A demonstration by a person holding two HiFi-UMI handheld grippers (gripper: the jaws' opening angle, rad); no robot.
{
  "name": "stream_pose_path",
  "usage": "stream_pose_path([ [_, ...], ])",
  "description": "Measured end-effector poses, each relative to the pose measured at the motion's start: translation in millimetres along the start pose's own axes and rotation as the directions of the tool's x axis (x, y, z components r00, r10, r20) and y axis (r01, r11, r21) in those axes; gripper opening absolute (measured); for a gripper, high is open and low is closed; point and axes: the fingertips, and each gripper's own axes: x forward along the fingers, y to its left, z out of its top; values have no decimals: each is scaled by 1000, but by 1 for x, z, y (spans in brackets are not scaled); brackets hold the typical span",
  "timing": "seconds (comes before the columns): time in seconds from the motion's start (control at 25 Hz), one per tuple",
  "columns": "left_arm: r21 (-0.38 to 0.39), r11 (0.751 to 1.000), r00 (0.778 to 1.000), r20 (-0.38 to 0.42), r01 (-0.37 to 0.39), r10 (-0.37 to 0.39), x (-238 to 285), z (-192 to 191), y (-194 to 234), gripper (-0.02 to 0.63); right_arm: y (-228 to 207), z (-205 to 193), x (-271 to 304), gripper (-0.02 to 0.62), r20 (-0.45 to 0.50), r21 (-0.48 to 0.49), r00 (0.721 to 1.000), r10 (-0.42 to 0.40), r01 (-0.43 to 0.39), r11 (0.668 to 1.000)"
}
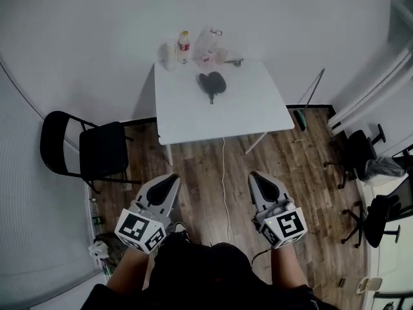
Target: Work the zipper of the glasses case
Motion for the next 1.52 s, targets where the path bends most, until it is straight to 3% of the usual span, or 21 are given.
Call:
stream_pose_path([
  [0.24,-6,1000,1000,-7,-29,29,-1,11,67,37,8,11,65,20,11,2,1000,15,-15,1000],
  [0.44,-67,997,999,23,-36,38,8,21,95,37,2,14,96,21,-2,-16,1000,-3,3,1000],
  [0.76,-73,994,996,40,-79,82,41,28,132,37,-23,9,142,21,8,-12,1000,24,-24,1000],
  [1.0,-54,994,995,29,-98,100,101,37,149,37,-77,5,185,21,25,6,999,39,-39,999],
  [1.28,-37,992,992,6,-124,124,194,53,149,37,-170,2,221,21,28,41,998,57,-58,997],
  [1.52,-65,988,989,-49,-143,140,288,34,145,37,-258,-21,244,21,22,90,998,65,-67,994],
])
